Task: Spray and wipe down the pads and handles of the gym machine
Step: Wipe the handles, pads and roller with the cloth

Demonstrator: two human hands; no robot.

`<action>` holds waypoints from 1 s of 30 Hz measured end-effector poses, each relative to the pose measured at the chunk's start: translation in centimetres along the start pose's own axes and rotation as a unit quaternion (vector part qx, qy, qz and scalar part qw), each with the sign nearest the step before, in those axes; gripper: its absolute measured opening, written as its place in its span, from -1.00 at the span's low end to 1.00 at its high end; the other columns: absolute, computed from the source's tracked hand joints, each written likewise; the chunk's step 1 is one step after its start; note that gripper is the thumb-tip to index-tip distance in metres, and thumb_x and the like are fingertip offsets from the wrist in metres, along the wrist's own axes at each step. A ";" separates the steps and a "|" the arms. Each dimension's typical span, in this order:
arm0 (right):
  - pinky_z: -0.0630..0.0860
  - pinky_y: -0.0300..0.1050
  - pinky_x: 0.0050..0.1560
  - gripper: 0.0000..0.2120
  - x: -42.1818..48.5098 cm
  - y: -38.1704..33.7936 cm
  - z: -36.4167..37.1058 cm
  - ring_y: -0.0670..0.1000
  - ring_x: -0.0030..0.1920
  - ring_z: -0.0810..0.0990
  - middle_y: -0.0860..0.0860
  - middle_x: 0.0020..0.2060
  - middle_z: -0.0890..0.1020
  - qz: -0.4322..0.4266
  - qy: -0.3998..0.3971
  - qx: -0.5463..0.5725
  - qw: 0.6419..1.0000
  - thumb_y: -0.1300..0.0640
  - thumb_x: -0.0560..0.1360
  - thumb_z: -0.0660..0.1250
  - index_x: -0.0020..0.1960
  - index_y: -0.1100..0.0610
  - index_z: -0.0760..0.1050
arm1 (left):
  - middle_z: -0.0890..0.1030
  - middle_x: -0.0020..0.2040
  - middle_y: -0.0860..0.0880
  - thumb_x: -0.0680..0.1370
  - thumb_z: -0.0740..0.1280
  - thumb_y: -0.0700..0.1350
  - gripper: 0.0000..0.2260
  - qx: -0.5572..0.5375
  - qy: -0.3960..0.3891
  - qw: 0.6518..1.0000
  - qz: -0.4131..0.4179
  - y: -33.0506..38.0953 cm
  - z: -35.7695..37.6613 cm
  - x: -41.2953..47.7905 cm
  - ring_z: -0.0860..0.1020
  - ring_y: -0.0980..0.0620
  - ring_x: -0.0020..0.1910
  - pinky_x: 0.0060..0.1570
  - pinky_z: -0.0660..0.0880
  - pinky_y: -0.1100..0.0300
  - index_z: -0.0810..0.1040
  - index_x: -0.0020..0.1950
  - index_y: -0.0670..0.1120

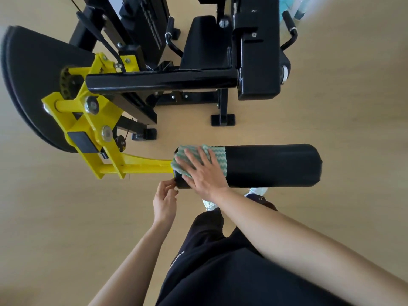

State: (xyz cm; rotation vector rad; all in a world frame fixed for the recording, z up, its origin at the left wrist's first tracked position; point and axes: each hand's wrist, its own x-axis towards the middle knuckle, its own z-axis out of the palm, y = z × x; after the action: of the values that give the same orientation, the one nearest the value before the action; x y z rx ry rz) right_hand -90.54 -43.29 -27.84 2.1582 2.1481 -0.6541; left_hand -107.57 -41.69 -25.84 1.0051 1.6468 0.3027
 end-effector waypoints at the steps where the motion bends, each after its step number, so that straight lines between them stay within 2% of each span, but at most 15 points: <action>1: 0.00 0.35 0.59 -0.44 -0.7 1.0 0.0 0.31 0.62 0.11 0.06 0.65 0.17 0.030 0.011 0.003 0.999 -0.24 0.71 -0.09 0.67 -0.14 -0.01 | 0.70 -0.04 0.04 0.54 0.22 -0.16 -0.79 0.010 0.007 1.000 0.001 0.2 0.0 0.1 0.62 -0.04 -0.05 0.04 0.52 -0.01 0.60 -0.02 0.10; 4: 0.01 0.29 0.61 -0.44 -3.2 3.7 -0.3 0.28 0.60 0.18 0.12 0.59 0.29 0.120 0.040 0.023 0.992 -0.23 0.72 -0.12 0.66 -0.09 0.09 | 0.65 -0.10 0.02 0.59 0.27 -0.12 -0.88 0.042 0.025 0.999 0.014 1.3 0.1 0.5 0.60 -0.09 -0.05 -0.06 0.48 0.03 0.57 -0.06 0.05; 7: 0.03 0.25 0.61 -0.45 -5.4 6.5 -0.4 0.25 0.59 0.21 0.14 0.56 0.34 0.206 0.060 0.028 0.976 -0.21 0.73 -0.12 0.64 -0.03 0.19 | 0.62 -0.04 0.00 0.60 0.30 -0.03 -0.91 0.096 0.055 0.994 0.026 2.8 0.7 0.9 0.58 -0.12 0.01 0.00 0.46 0.02 0.56 0.00 -0.02; 11: -0.01 0.23 0.62 -0.42 -8.5 10.7 -0.6 0.23 0.60 0.18 0.17 0.56 0.34 0.323 0.065 0.022 0.944 -0.19 0.71 -0.22 0.63 -0.01 0.19 | 0.58 0.19 -0.01 0.58 0.35 0.04 -0.71 0.139 0.084 0.985 0.057 4.6 1.8 1.8 0.52 -0.06 0.12 0.14 0.41 0.03 0.52 0.25 -0.05; 15: -0.12 0.22 0.63 -0.39 -12.0 15.2 -0.4 0.19 0.66 0.02 0.14 0.63 0.20 0.426 0.096 0.044 0.899 -0.18 0.71 -0.24 0.66 0.02 0.13 | 0.48 0.32 -0.10 0.60 0.35 0.09 -0.54 0.207 0.058 0.973 0.086 6.4 3.0 3.3 0.47 -0.15 0.28 0.25 0.40 0.00 0.46 0.46 -0.05; 17: -0.17 0.21 0.63 -0.37 -13.3 17.2 -0.5 0.19 0.66 -0.03 0.13 0.65 0.13 0.471 0.110 0.054 0.874 -0.18 0.68 -0.27 0.67 0.04 0.10 | 0.47 0.33 -0.16 0.60 0.34 0.12 -0.49 0.239 0.046 0.965 0.099 6.9 3.5 4.0 0.47 -0.22 0.29 0.28 0.45 -0.09 0.45 0.49 -0.07; 20: -0.17 0.24 0.62 -0.39 -13.9 18.8 -1.0 0.21 0.65 0.01 0.15 0.64 0.16 0.537 0.115 0.065 0.833 -0.14 0.69 -0.24 0.67 0.05 0.09 | 0.48 0.32 -0.20 0.61 0.33 0.16 -0.47 0.267 0.044 0.957 0.100 7.3 4.0 4.8 0.48 -0.26 0.29 0.28 0.46 -0.12 0.45 0.49 -0.09; 23: -0.20 0.28 0.61 -0.43 -12.8 18.6 -1.2 0.17 0.66 -0.03 0.09 0.66 0.10 0.567 0.102 0.088 0.813 -0.12 0.72 -0.18 0.67 0.04 0.06 | 0.49 0.33 -0.20 0.61 0.32 0.19 -0.45 0.265 0.044 0.959 0.093 7.1 4.2 5.2 0.48 -0.25 0.30 0.28 0.46 -0.13 0.45 0.51 -0.07; 26: -0.30 0.30 0.58 -0.41 -10.6 17.1 -1.6 0.18 0.67 -0.08 0.02 0.66 0.12 0.523 0.079 0.097 0.843 -0.16 0.71 -0.19 0.67 0.05 0.10 | 0.52 0.31 -0.17 0.60 0.36 0.17 -0.48 0.232 0.039 0.967 0.092 6.7 3.8 5.0 0.50 -0.22 0.28 0.26 0.47 -0.10 0.47 0.48 -0.07; 30: -0.11 0.28 0.61 -0.40 -7.0 12.4 -2.4 0.16 0.64 0.12 0.04 0.56 0.36 0.394 0.065 0.094 0.912 -0.18 0.72 -0.19 0.59 0.08 0.29 | 0.55 0.28 -0.09 0.56 0.42 0.12 -0.51 0.208 0.044 0.971 0.105 6.4 3.1 4.1 0.52 -0.12 0.23 0.15 0.46 0.03 0.50 0.43 -0.06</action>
State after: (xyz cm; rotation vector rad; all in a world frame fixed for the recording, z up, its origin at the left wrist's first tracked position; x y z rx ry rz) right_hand -77.67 -49.78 -26.89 2.9128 1.0693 -0.6527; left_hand -101.91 -35.73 -25.48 1.5063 1.7251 0.1427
